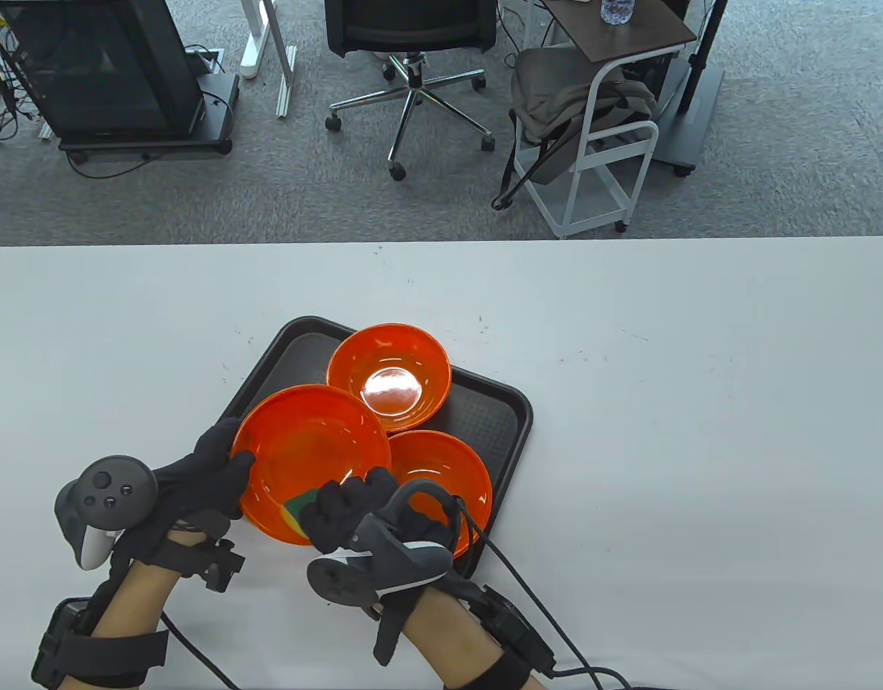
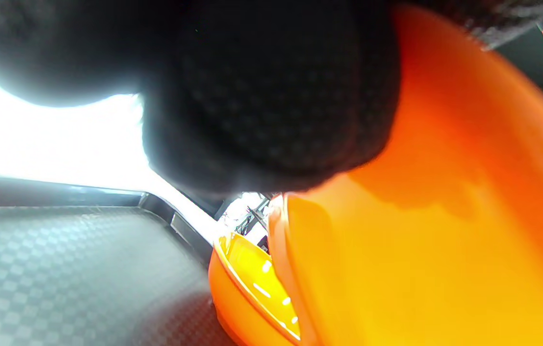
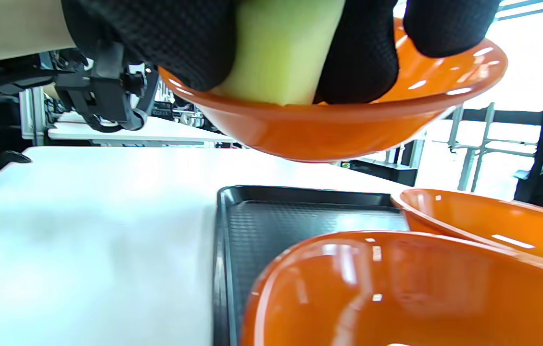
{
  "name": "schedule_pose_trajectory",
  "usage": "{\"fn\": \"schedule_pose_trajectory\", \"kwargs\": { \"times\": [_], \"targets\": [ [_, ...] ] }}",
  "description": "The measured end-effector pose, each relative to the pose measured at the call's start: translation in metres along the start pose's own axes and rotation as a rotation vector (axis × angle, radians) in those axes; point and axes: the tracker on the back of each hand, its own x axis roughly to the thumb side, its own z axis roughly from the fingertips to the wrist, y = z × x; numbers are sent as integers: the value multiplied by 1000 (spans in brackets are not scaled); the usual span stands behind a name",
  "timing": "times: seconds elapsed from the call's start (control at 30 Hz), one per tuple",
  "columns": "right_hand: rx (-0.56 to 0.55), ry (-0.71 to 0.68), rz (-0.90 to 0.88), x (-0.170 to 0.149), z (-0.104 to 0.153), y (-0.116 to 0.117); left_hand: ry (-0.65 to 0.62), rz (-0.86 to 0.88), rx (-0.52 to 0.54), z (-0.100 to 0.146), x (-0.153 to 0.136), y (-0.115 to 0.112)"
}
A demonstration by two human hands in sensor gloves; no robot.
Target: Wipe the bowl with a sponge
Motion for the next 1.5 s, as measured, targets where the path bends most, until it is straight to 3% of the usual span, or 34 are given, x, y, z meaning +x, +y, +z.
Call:
{"fn": "schedule_pose_trajectory", "kwargs": {
  "times": [0.43, 0.63, 0.73, 0.77, 0.83, 0.97, 1.17, 1.5],
  "targets": [
    [-156, 137, 94, -29, 19, -15, 60, 84, 44, -2, -15, 11],
    [-288, 269, 60, -62, 36, -18, 74, 114, 58, -1, -18, 10],
    [-467, 360, -235, -87, 55, -13, 88, 191, 65, -1, -21, 12],
    [-597, 406, -495, -97, 62, -5, 88, 241, 73, -1, -22, 12],
    [-719, 430, -853, -106, 67, 7, 76, 312, 77, -1, -24, 11],
    [-656, 301, -880, -104, 60, 10, 56, 404, 70, -1, -21, 7],
    [-655, 204, -1004, -94, 51, 12, 105, 354, 55, 2, -18, 7],
    [-702, 219, -1061, -94, 51, 17, 64, 290, -66, 1, -9, 2]
  ]
}}
